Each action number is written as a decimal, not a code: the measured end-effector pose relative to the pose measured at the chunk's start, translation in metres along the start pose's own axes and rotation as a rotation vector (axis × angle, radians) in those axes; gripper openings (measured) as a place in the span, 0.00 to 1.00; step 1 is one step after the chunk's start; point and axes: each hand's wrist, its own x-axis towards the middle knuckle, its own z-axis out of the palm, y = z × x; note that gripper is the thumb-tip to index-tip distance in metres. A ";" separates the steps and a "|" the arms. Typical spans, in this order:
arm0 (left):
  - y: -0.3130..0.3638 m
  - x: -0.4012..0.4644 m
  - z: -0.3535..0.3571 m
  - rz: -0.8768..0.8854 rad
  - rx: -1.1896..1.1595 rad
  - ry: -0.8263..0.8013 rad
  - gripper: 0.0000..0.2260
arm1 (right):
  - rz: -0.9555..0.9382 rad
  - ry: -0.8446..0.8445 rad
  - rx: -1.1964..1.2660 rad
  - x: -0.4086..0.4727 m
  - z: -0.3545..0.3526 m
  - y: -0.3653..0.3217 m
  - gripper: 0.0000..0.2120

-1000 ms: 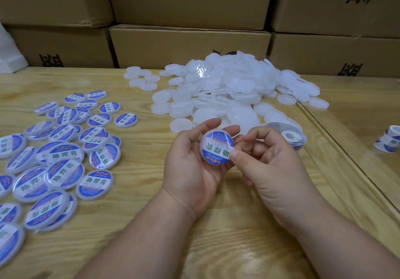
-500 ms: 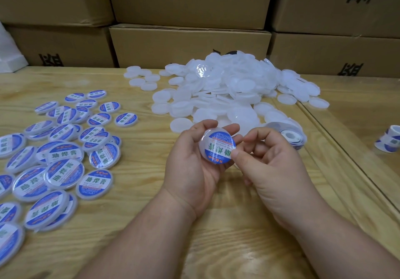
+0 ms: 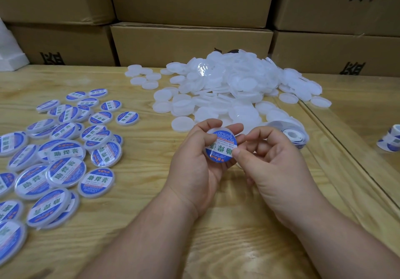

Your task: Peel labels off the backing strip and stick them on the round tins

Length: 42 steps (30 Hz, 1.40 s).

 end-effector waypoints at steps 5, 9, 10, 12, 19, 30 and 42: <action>-0.001 0.000 -0.001 0.001 0.012 0.007 0.11 | -0.003 0.002 -0.009 0.000 0.000 0.000 0.12; 0.000 0.000 -0.001 0.000 0.013 -0.001 0.15 | -0.007 0.008 -0.013 0.000 -0.001 0.001 0.12; 0.000 0.000 -0.001 0.001 0.019 -0.003 0.15 | -0.010 0.009 -0.017 0.001 -0.001 0.002 0.12; 0.000 -0.001 -0.001 0.002 0.027 -0.004 0.13 | -0.012 0.012 -0.026 0.001 -0.001 0.002 0.12; -0.002 0.001 -0.002 -0.002 0.040 0.026 0.15 | -0.001 0.019 -0.031 0.000 -0.001 0.002 0.10; -0.007 0.004 -0.008 0.068 0.253 0.071 0.22 | -0.044 0.087 -0.194 -0.003 -0.002 -0.001 0.11; 0.007 0.006 -0.019 0.095 0.447 0.263 0.12 | -0.170 0.199 -0.312 -0.005 -0.014 -0.007 0.09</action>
